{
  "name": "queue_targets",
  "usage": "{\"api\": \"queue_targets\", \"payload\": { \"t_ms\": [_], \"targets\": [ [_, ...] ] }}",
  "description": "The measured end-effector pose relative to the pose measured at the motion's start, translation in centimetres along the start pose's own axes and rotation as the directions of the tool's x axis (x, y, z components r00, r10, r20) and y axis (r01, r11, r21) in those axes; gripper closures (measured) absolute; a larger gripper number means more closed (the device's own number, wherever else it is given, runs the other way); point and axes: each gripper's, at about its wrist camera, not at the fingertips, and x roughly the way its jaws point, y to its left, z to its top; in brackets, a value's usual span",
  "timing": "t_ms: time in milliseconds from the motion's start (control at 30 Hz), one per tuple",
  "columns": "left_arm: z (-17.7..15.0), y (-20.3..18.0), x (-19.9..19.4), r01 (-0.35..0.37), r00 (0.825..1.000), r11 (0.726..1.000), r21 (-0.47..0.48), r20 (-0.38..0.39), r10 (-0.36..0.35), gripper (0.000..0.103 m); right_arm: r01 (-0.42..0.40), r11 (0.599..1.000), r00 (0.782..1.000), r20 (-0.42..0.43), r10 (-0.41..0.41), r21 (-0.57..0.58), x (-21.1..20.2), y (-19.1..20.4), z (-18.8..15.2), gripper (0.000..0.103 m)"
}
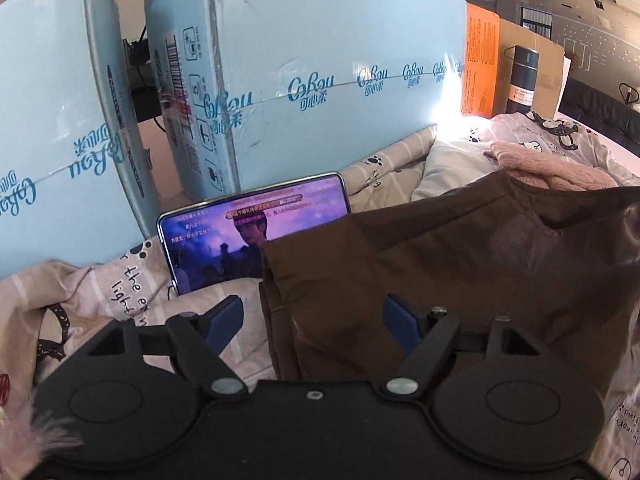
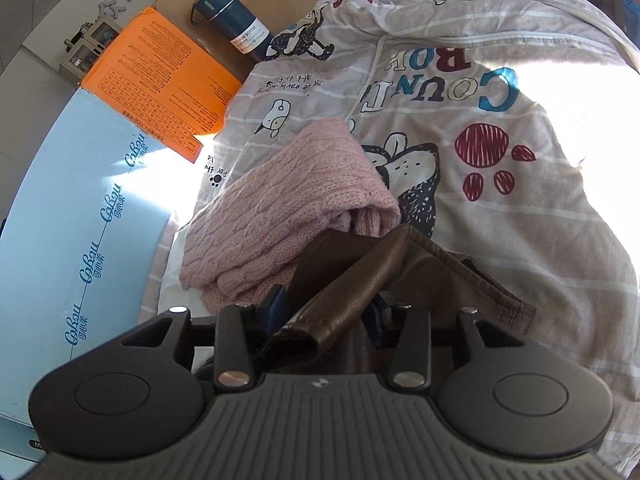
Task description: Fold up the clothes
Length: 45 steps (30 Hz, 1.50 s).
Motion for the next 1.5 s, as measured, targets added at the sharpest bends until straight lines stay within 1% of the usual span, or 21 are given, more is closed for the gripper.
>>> {"api": "queue_targets", "payload": {
  "t_ms": [67, 167, 233, 300, 367, 433, 533, 667, 733, 767, 833, 900, 933, 967, 1033, 1100, 1167, 1300, 1400, 1467, 1500],
  "targets": [
    [-0.6, 0.2, -0.2, 0.025, 0.999, 0.999, -0.02, -0.027, -0.025, 0.026, -0.024, 1.0, 1.0, 0.009, 0.024, -0.008, -0.3, 0.2, -0.1, 0.057],
    [-1.8, 0.2, -0.2, 0.044, 0.996, 0.998, -0.052, -0.078, -0.048, 0.026, -0.09, 0.996, 0.993, 0.082, 0.089, -0.002, -1.6, 0.0, 0.0, 0.05],
    [-2.6, 0.2, -0.2, 0.048, 0.993, 0.996, -0.074, -0.107, -0.056, 0.026, -0.133, 0.991, 0.982, 0.134, 0.132, 0.0, -2.5, 0.0, 0.0, 0.05],
    [-3.1, 0.3, -0.1, 0.065, 0.989, 0.991, -0.116, -0.126, -0.079, 0.026, -0.148, 0.989, 0.97, 0.189, 0.15, -0.027, -3.4, 0.1, 0.3, 0.046],
    [-3.2, 0.5, 0.2, 0.086, 0.983, 0.982, -0.168, -0.146, -0.111, 0.026, -0.145, 0.988, 0.965, 0.213, 0.154, -0.059, -4.0, 0.2, 0.7, 0.043],
    [-3.2, 0.6, 0.0, 0.093, 0.98, 0.974, -0.208, -0.156, -0.127, 0.026, -0.104, 0.99, 0.966, 0.226, 0.123, -0.095, -4.2, -0.2, 0.7, 0.043],
    [-3.7, 0.8, -1.6, 0.094, 0.978, 0.963, -0.254, -0.155, -0.136, 0.026, -0.014, 0.992, 0.972, 0.232, 0.043, -0.126, -4.6, -1.9, 0.0, 0.042],
    [-5.4, 1.5, -4.9, 0.079, 0.975, 0.942, -0.327, -0.172, -0.142, 0.026, 0.059, 0.995, 0.986, 0.163, -0.046, -0.077, -5.4, -5.3, -1.4, 0.042],
    [-6.4, 2.2, -6.4, 0.128, 0.962, 0.914, -0.385, -0.177, -0.21, 0.026, 0.061, 0.998, 0.992, 0.11, -0.06, -0.011, -5.8, -7.1, -2.2, 0.042],
    [-6.8, 2.6, -7.0, 0.171, 0.948, 0.895, -0.413, -0.179, -0.263, 0.026, 0.064, 0.998, 0.994, 0.083, -0.065, 0.022, -6.0, -8.0, -2.7, 0.042],
    [-7.6, 3.4, -7.9, 0.255, 0.91, 0.845, -0.471, -0.178, -0.374, 0.025, 0.071, 0.994, 0.997, 0.029, -0.074, 0.088, -6.4, -9.8, -3.6, 0.042],
    [-8.3, 3.6, -8.2, 0.31, 0.87, 0.792, -0.526, -0.178, -0.459, 0.022, 0.053, 0.986, 0.999, -0.022, -0.05, 0.158, -6.3, -11.1, -4.3, 0.042],
    [-8.7, 3.5, -8.0, 0.322, 0.854, 0.767, -0.555, -0.181, -0.489, 0.021, 0.036, 0.982, 0.999, -0.045, -0.028, 0.185, -6.1, -11.5, -4.6, 0.042],
    [-9.2, 3.4, -7.8, 0.318, 0.846, 0.745, -0.586, -0.179, -0.502, 0.021, 0.018, 0.979, 0.998, -0.065, -0.005, 0.202, -5.8, -11.7, -4.9, 0.041],
    [-9.9, 3.2, -7.2, 0.293, 0.848, 0.705, -0.646, -0.165, -0.504, 0.021, -0.007, 0.978, 0.996, -0.087, 0.025, 0.21, -5.2, -11.7, -5.3, 0.034],
    [-10.4, 3.1, -6.8, 0.283, 0.86, 0.665, -0.691, -0.124, -0.496, 0.019, -0.024, 0.977, 0.994, -0.097, 0.045, 0.212, -4.7, -11.7, -5.5, 0.032],
    [-10.3, 3.1, -6.4, 0.273, 0.875, 0.642, -0.716, -0.092, -0.475, 0.018, -0.039, 0.977, 0.994, -0.094, 0.06, 0.208, -4.4, -11.6, -5.7, 0.02],
    [-9.7, 3.1, -5.8, 0.248, 0.898, 0.6, -0.76, -0.052, -0.438, 0.018, -0.068, 0.966, 0.992, -0.082, 0.091, 0.248, -3.6, -11.9, -5.5, 0.018],
    [-9.3, 3.2, -5.3, 0.241, 0.912, 0.564, -0.79, -0.014, -0.41, 0.02, -0.089, 0.964, 0.991, -0.078, 0.112, 0.249, -3.1, -11.7, -5.2, 0.012],
    [-9.0, 3.0, -4.9, 0.241, 0.919, 0.578, -0.779, -0.01, -0.395, 0.021, -0.099, 0.969, 0.991, -0.07, 0.117, 0.227, -2.7, -11.4, -5.0, 0.012],
    [-8.8, 2.9, -4.7, 0.24, 0.922, 0.587, -0.773, -0.008, -0.388, 0.028, -0.106, 0.969, 0.991, -0.061, 0.122, 0.225, -2.5, -11.4, -4.9, 0.012]
  ]
}}
